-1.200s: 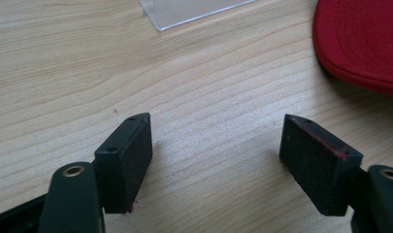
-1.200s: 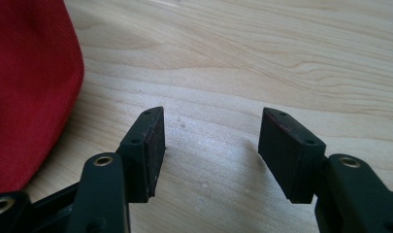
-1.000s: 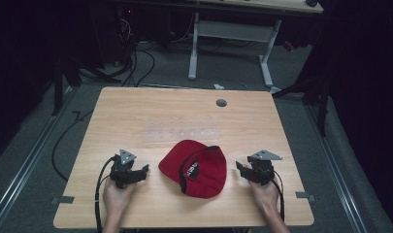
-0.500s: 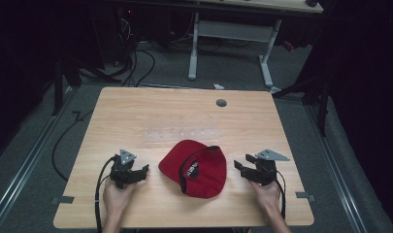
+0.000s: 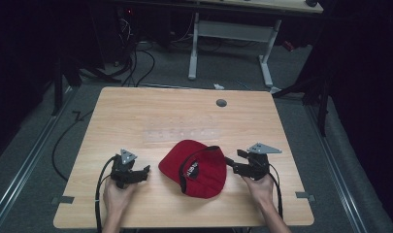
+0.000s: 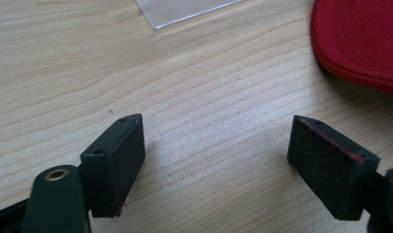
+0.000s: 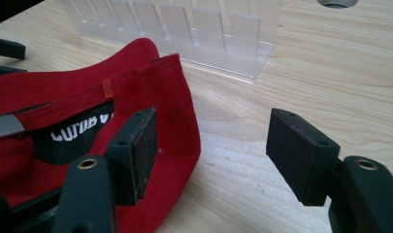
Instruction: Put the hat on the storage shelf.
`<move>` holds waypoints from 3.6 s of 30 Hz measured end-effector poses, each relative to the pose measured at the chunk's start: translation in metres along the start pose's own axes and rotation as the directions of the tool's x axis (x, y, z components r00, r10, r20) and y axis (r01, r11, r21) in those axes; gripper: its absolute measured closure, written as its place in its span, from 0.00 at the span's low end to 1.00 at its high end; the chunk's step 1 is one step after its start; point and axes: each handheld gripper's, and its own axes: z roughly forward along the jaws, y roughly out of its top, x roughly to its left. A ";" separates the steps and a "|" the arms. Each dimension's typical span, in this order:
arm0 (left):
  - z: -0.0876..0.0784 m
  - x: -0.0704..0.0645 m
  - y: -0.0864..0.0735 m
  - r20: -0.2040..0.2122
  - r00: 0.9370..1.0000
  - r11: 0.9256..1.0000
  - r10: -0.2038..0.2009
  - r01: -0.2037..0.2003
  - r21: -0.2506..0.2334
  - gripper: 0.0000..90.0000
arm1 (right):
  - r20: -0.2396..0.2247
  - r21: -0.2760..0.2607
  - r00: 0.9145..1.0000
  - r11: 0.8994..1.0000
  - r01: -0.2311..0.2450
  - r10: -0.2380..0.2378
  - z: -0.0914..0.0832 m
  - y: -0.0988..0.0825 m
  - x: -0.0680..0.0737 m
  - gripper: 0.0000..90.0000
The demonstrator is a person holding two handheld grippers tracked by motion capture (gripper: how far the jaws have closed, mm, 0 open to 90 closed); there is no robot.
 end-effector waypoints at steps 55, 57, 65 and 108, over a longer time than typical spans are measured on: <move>0.001 -0.001 -0.001 0.007 1.000 1.000 0.005 -0.005 0.010 0.19 | -0.166 0.115 0.986 0.993 0.029 -0.010 0.081 0.016 0.015 0.59; 0.001 -0.001 -0.001 0.007 1.000 1.000 0.005 -0.005 0.010 0.19 | -0.174 0.115 0.985 0.993 0.033 -0.013 0.081 0.015 0.014 0.64; 0.001 -0.001 -0.001 0.006 1.000 1.000 0.005 -0.005 0.009 0.19 | -0.221 0.098 0.975 0.994 0.057 -0.035 0.075 0.014 0.011 0.85; -0.002 -0.005 -0.003 0.031 0.999 1.000 0.025 -0.025 0.008 0.23 | -0.290 0.015 0.956 0.999 -0.046 0.048 0.004 0.029 0.007 0.93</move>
